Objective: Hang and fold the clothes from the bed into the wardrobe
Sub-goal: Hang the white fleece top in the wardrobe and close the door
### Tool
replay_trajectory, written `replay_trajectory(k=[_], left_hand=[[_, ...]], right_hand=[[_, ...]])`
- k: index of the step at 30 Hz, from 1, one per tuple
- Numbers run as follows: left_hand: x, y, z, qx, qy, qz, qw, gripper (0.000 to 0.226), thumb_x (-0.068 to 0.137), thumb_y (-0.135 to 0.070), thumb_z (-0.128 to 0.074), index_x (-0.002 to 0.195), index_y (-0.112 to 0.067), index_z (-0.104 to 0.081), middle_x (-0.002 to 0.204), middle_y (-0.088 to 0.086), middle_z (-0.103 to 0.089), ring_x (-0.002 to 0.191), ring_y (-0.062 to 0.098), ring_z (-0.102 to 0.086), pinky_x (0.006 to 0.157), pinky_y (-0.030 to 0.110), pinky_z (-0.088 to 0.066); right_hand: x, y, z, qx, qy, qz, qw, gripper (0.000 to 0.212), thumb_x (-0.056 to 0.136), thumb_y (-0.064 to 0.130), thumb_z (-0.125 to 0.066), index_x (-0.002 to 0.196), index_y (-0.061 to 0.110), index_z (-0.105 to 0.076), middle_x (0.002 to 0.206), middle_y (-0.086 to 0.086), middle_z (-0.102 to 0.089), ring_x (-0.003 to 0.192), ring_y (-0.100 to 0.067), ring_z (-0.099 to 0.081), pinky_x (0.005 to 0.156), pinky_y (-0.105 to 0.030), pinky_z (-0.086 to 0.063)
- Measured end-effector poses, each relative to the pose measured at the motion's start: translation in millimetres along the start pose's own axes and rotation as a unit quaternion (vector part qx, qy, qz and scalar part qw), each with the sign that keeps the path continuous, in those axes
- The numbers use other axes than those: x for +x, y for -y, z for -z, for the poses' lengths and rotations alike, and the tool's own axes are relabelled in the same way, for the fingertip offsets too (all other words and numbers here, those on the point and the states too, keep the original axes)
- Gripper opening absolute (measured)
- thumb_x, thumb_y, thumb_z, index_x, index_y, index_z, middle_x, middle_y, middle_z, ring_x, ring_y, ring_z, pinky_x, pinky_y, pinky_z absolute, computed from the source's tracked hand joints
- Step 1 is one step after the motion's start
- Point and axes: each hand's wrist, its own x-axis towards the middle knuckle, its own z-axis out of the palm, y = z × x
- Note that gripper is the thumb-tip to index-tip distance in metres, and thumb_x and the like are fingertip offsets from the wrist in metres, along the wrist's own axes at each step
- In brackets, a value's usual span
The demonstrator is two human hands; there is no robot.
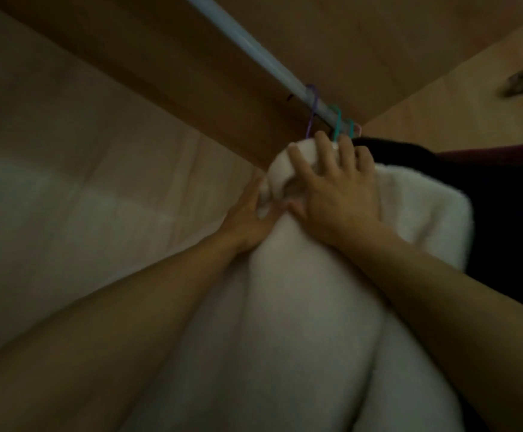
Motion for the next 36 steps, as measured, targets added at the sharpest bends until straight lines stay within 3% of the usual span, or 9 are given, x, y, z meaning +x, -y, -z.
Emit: replay_trajectory(k=[2,5,10,15,21,27,32,36], left_hand=[[4.2,6.3,3.0,0.022,0.009,-0.003,1.0,0.083,0.091,-0.06,-0.058,0.158,-0.035,-0.015,0.163,-0.003,-0.028,0.146,0.018,-0.033,0.118,0.041,-0.032],[0.4,21.1,12.1,0.072,0.033,0.004,0.997,0.096,0.087,-0.069,-0.057,0.158,-0.038,-0.001,0.168,-0.004,-0.007,0.153,0.018,-0.014,0.122,0.043,-0.023],[-25.0,33.6,20.3,0.142,0.039,0.071,0.987,0.105,0.068,-0.094,-0.034,0.147,-0.053,0.022,0.168,-0.008,0.007,0.154,0.028,0.0,0.121,0.058,-0.01],[-52.1,37.7,45.8,0.203,-0.003,0.144,0.969,0.086,0.084,-0.085,-0.027,0.153,-0.049,0.01,0.168,-0.005,0.003,0.154,0.029,0.004,0.122,0.054,0.001],[-100.1,50.0,71.3,0.268,0.012,0.191,0.944,0.098,0.075,-0.091,-0.034,0.154,-0.048,0.007,0.168,-0.004,0.002,0.154,0.028,-0.002,0.121,0.054,-0.003],[-142.2,59.8,80.3,0.246,0.033,0.177,0.952,0.108,0.071,-0.092,-0.043,0.155,-0.045,0.006,0.168,-0.001,0.002,0.154,0.028,-0.002,0.123,0.051,-0.003],[-163.8,70.0,68.6,0.165,0.013,0.16,0.973,0.116,0.06,-0.092,-0.043,0.156,-0.044,0.0,0.168,0.002,-0.002,0.154,0.026,-0.003,0.124,0.043,-0.006],[-168.4,69.6,23.4,0.066,0.004,0.156,0.985,0.117,0.059,-0.095,-0.043,0.156,-0.043,-0.006,0.166,0.0,-0.02,0.151,0.022,-0.021,0.122,0.04,-0.022]], right_hand=[[-2.8,-0.3,-10.3,-0.028,0.015,0.003,1.0,0.087,0.087,0.074,-0.039,0.156,0.036,-0.003,0.165,-0.011,-0.003,0.148,-0.043,-0.004,0.118,-0.054,-0.007],[-2.0,2.2,-9.2,-0.038,0.007,0.007,0.999,0.094,0.083,0.077,-0.044,0.156,0.037,-0.001,0.165,-0.011,0.0,0.148,-0.044,-0.001,0.118,-0.055,-0.006],[-5.5,6.7,-2.7,-0.036,0.017,-0.003,0.999,0.097,0.083,0.076,-0.047,0.156,0.037,0.003,0.165,-0.011,0.005,0.149,-0.044,0.004,0.119,-0.056,-0.003],[-9.5,10.2,6.0,0.015,0.012,-0.004,1.0,0.099,0.082,0.076,-0.049,0.156,0.035,0.003,0.165,-0.012,0.01,0.149,-0.045,0.01,0.12,-0.057,-0.001],[-35.0,18.4,13.3,0.021,0.051,0.009,0.998,0.104,0.077,0.084,-0.043,0.156,0.036,0.006,0.163,-0.012,0.02,0.146,-0.044,0.021,0.118,-0.06,0.009],[-77.0,47.0,19.0,-0.016,0.161,0.041,0.986,0.093,0.077,0.089,-0.015,0.155,0.041,0.001,0.163,-0.011,0.021,0.145,-0.039,0.029,0.113,-0.065,0.016],[-116.1,68.2,19.7,-0.027,0.202,0.076,0.976,0.095,0.072,0.091,-0.001,0.155,0.043,-0.001,0.164,-0.009,0.017,0.145,-0.039,0.029,0.111,-0.067,0.016],[-139.6,63.4,17.8,-0.051,0.228,0.098,0.967,0.098,0.071,0.09,0.0,0.155,0.041,-0.002,0.165,-0.009,0.015,0.146,-0.039,0.028,0.11,-0.068,0.016]])
